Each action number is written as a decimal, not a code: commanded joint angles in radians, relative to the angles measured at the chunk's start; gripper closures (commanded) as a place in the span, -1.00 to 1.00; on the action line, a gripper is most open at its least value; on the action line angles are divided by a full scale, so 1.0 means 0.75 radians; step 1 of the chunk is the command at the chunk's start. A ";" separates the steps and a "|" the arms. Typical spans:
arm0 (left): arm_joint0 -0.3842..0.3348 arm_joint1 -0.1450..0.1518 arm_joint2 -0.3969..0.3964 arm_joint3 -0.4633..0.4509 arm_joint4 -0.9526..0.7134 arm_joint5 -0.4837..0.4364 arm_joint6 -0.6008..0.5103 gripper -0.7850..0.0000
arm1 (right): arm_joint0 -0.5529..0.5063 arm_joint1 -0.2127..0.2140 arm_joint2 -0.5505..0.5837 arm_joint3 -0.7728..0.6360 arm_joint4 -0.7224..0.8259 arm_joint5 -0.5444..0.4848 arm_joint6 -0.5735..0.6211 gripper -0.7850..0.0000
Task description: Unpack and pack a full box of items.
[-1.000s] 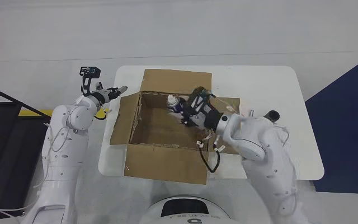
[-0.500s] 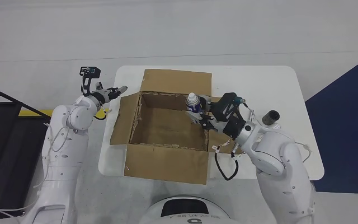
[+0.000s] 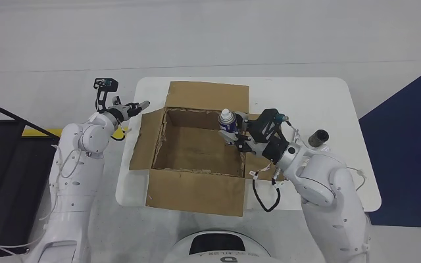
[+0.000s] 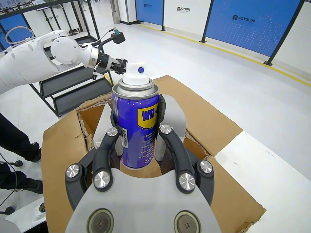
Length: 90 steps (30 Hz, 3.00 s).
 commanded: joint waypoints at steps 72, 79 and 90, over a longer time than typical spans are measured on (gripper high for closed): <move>0.000 0.000 0.000 0.000 0.000 0.000 0.000 -1.00 | -0.244 0.070 0.877 0.405 0.520 -0.061 -0.263 1.00; 0.000 0.000 0.000 0.000 0.000 0.000 0.000 -1.00 | -0.178 0.106 1.005 0.570 0.585 -0.040 -0.066 1.00; 0.000 0.000 0.000 0.000 0.000 0.000 0.000 -1.00 | -0.030 0.197 1.093 0.767 0.523 0.140 0.511 1.00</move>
